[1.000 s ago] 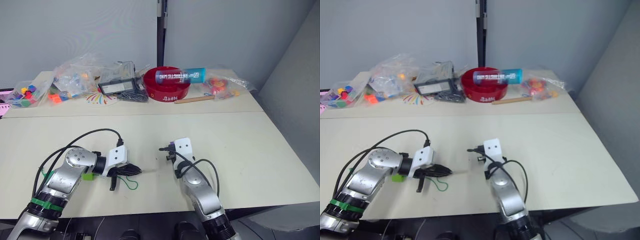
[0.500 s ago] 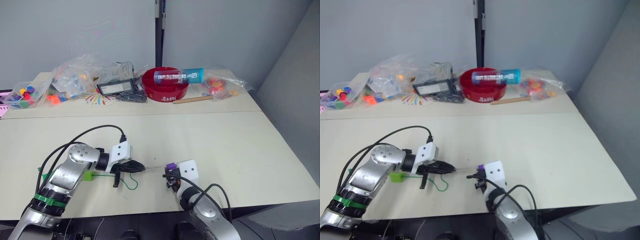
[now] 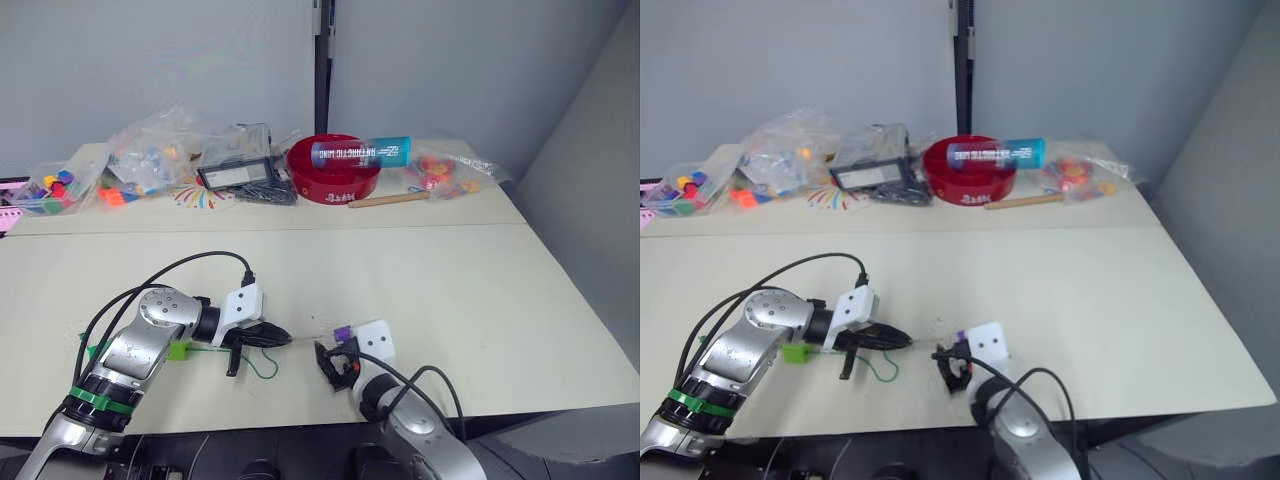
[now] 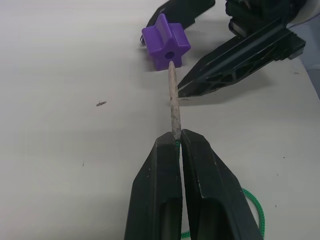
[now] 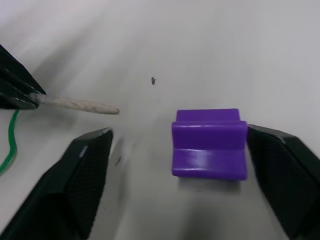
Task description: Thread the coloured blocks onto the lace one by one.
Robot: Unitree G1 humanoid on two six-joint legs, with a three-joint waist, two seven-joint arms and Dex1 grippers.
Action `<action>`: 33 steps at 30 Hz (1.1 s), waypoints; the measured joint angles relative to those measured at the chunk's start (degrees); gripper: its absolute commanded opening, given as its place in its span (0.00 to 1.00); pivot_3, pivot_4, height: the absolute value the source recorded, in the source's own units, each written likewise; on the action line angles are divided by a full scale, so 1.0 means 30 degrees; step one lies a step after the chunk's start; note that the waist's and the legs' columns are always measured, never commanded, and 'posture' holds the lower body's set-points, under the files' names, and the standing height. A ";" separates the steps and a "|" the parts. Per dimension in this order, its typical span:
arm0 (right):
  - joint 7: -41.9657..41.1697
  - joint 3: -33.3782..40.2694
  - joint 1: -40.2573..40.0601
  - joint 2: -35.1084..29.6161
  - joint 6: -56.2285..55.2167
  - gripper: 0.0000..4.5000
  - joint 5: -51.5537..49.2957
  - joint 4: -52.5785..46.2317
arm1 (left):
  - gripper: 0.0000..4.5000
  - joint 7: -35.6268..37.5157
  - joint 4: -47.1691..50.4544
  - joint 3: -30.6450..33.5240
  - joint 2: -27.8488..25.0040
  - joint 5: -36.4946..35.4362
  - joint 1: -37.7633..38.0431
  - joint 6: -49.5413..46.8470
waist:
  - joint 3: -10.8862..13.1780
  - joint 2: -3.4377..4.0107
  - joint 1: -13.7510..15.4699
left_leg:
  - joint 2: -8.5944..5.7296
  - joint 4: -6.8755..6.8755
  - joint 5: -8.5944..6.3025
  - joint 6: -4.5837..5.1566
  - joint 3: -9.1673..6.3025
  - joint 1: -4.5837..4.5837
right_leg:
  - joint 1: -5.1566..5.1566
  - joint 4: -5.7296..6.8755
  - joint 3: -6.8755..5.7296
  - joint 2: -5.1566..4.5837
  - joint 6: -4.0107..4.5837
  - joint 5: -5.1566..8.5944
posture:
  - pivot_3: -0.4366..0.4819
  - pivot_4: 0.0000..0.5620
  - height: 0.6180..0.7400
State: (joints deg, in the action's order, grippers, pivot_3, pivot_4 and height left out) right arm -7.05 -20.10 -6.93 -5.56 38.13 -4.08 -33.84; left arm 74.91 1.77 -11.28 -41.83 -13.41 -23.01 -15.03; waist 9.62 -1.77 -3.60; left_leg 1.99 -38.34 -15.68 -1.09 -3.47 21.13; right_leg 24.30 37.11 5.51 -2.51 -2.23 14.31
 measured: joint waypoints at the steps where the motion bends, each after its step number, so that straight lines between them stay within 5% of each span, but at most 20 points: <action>1: -0.0645 0.0326 0.0119 -0.0806 0.0073 0.99 -0.0281 -0.0341 | 0.00 -0.0012 -0.0004 0.0000 0.0001 0.0000 0.0000 0.0007 | 0.0000 0.0000 0.0004 | -0.0001 -0.0001 0.0000 0.0000 0.0003 0.0000 | 0.0000 -0.0002 0.0002 -0.0001 -0.0001 0.0000 | 0.48 0.27 1.00; 7: -0.8143 0.3194 0.2819 -0.7046 0.0155 0.99 -0.4519 -0.1543 | 0.00 -0.0080 -0.0006 0.0014 -0.0024 -0.0019 -0.0004 0.0022 | 0.0004 -0.0003 -0.0092 | 0.0002 -0.0005 -0.0001 0.0002 -0.0002 -0.0016 | -0.0023 0.0004 -0.0001 0.0011 0.0000 -0.0002 | 0.48 0.27 1.00; 12: -1.5477 0.3577 0.7327 -1.0725 -0.1697 0.99 -0.6477 0.2379 | 0.00 -0.0149 0.1047 0.0119 -0.0324 -0.0284 0.0239 -0.0943 | 0.0011 -0.0011 -0.0085 | 0.0005 -0.0014 -0.0002 0.0005 -0.0004 -0.0021 | -0.0029 0.0003 -0.0005 0.0017 0.0000 -0.0002 | 0.48 0.27 1.00; 18: -2.1117 0.0902 1.1797 -1.0846 -0.7200 0.99 -0.4430 0.9767 | 0.00 -0.0811 0.3985 0.0164 -0.1498 -0.0825 0.0485 -0.4260 | 0.0025 -0.0025 -0.0114 | 0.0004 -0.0021 -0.0003 0.0005 0.0009 -0.0010 | -0.0022 -0.0005 0.0003 0.0007 -0.0007 -0.0004 | 0.48 0.27 1.00; 24: -2.3299 -0.0230 1.3583 -0.9239 -1.1336 0.99 -0.2687 1.5352 | 0.00 -0.2219 0.6208 0.0045 -0.2149 -0.0802 0.1346 -0.6705 | 0.0039 -0.0016 -0.0062 | 0.0001 -0.0022 -0.0002 0.0004 0.0006 -0.0008 | -0.0015 0.0008 0.0002 -0.0007 -0.0008 -0.0008 | 0.48 0.27 1.00; 29: -2.3781 -0.0220 1.4087 -0.8447 -1.2503 0.99 -0.2352 1.6905 | 0.00 -0.3193 0.6815 -0.0016 -0.2344 -0.0741 0.1753 -0.7265 | 0.0043 -0.0014 -0.0068 | 0.0003 -0.0025 -0.0002 0.0004 0.0005 -0.0014 | -0.0013 0.0021 0.0002 -0.0005 -0.0005 -0.0010 | 0.48 0.27 1.00; 33: -2.3893 -0.0217 1.4089 -0.8062 -1.2735 0.72 -0.2194 1.7389 | 0.00 -0.3747 0.7033 -0.0067 -0.2354 -0.0731 0.2050 -0.7484 | 0.0045 -0.0010 -0.0064 | 0.0003 -0.0025 -0.0002 0.0004 0.0004 -0.0014 | -0.0011 0.0024 0.0001 -0.0006 -0.0003 -0.0011 | 0.48 0.27 1.00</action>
State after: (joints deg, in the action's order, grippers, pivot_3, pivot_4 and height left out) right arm -78.73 -20.76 35.34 -29.75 -0.07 -10.66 18.32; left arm 63.67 22.87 -11.48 -48.89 -15.60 -16.86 -37.48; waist 9.76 -1.80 -3.79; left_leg 1.99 -38.41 -15.69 -1.08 -3.45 21.09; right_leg 24.27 37.18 5.52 -2.53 -2.24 14.28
